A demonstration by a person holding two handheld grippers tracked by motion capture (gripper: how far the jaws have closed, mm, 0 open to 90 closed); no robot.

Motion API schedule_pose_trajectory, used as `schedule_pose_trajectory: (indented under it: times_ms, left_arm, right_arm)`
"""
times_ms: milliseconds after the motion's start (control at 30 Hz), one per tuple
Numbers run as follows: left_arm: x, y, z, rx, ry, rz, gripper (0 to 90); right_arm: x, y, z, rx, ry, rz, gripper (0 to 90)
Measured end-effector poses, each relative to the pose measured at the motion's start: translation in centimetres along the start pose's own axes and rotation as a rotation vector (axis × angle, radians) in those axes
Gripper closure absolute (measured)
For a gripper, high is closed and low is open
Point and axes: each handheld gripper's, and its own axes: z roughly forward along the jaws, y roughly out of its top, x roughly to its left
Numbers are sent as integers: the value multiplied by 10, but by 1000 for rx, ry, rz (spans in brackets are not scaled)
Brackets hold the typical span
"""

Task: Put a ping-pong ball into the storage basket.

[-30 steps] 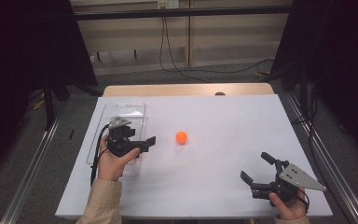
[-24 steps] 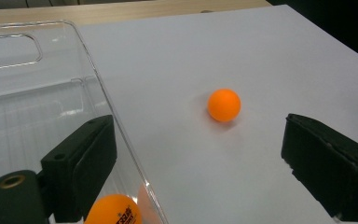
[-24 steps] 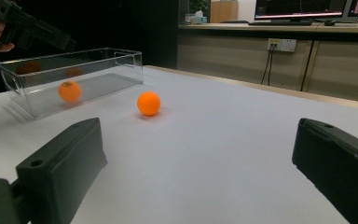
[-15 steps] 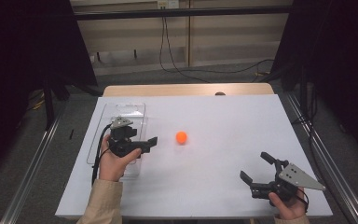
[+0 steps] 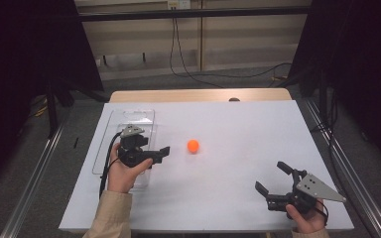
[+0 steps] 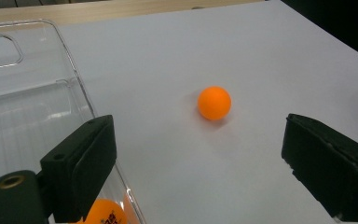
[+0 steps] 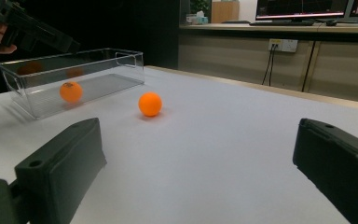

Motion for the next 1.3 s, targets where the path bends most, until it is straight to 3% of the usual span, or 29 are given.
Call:
schedule_pose_trajectory:
  times_ms: [1300]
  left_arm:
    - [-14,2,13,11,-21,21,98]
  right_arm:
    - [0,0,0,-2,2,1,14]
